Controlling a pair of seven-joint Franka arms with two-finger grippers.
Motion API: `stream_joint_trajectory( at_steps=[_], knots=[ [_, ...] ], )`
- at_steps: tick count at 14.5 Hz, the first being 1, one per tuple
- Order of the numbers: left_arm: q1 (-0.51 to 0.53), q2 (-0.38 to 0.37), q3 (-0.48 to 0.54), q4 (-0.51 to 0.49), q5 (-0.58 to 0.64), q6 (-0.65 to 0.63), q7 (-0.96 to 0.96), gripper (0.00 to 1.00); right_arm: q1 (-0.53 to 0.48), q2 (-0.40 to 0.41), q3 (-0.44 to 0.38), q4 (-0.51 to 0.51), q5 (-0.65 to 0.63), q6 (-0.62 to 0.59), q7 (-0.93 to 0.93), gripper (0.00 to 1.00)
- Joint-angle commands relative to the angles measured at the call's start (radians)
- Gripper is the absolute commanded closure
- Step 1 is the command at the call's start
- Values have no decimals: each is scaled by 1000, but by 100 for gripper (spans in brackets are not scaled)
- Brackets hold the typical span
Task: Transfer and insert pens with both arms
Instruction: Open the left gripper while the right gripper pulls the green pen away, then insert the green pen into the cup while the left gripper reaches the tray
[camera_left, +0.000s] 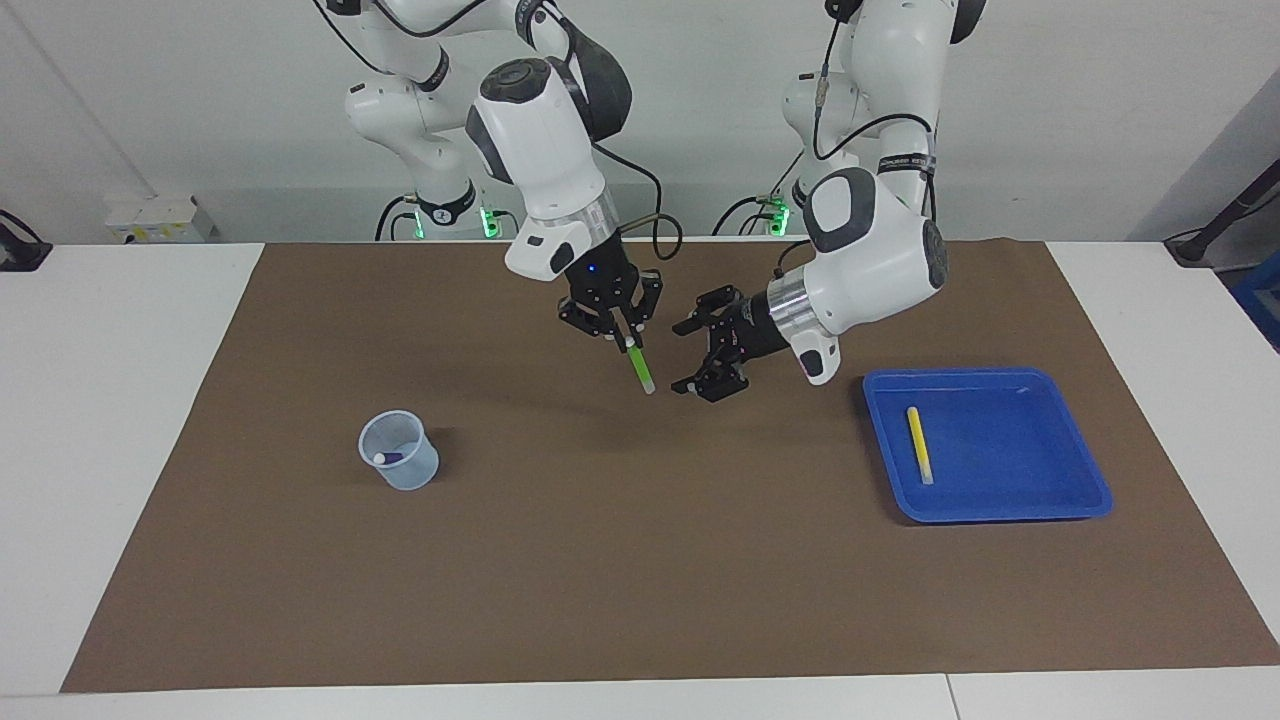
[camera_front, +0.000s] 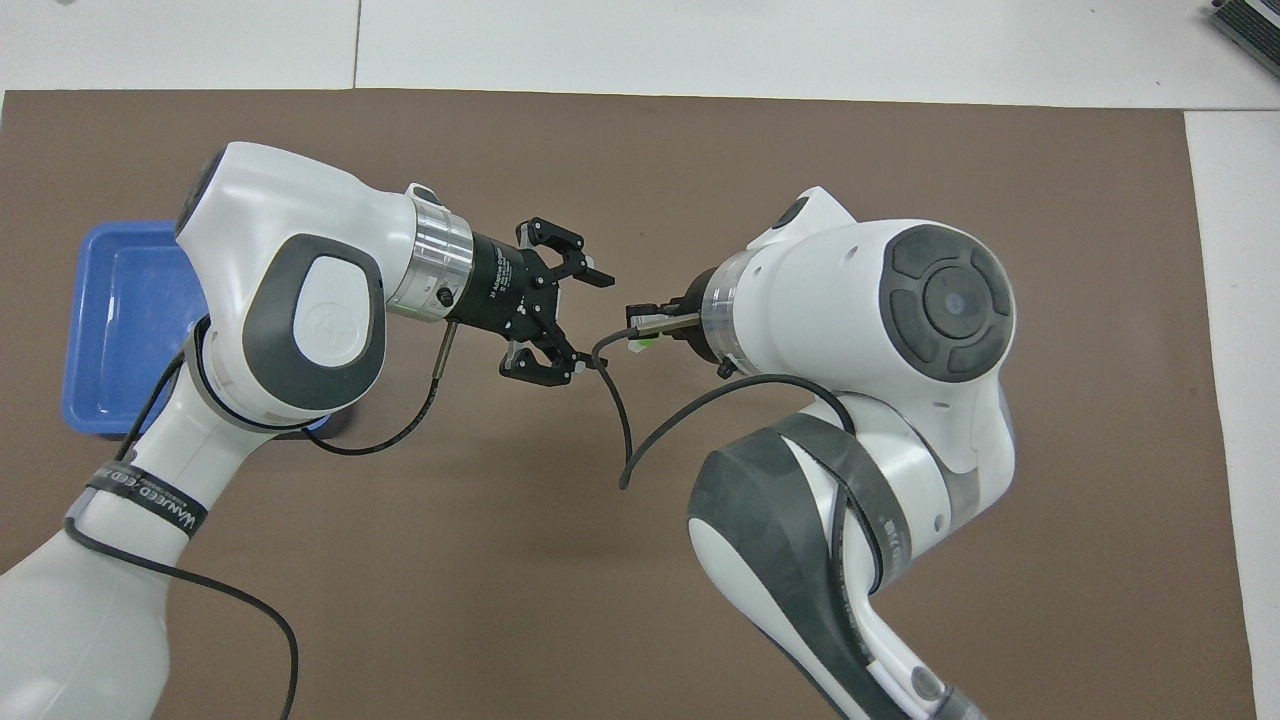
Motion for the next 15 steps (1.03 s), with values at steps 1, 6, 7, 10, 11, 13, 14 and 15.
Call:
stream_joint_trajectory(
  at_steps=[1,6,7,10,11,13,14,15],
  knots=[
    [12,-59,7,-68,70,-9,73,0,-30,-4,3,22,-16,-54,-102,100],
    [3,-104,7,-113,409,-20,136,0,-112,-9,-1,62,-68,-168,-365,100],
    [0,-105,6,-118,464,-21,156,0,-125,-10,-1,68,-117,-187,-412,100],
    [11,-142,7,-205,551,-14,392,0,-173,-12,-1,85,-200,-223,-598,100],
    [23,-156,10,-233,581,-10,514,0,-191,-13,-3,85,-208,-226,-661,100],
    [111,-160,9,-248,626,5,819,0,-223,-15,-3,85,-249,-228,-759,100],
    [162,-157,9,-248,626,28,992,0,-245,-16,-3,84,-264,-228,-808,100],
    [201,-157,9,-256,626,58,1123,0,-268,-19,-1,84,-267,-228,-849,100]
  ],
)
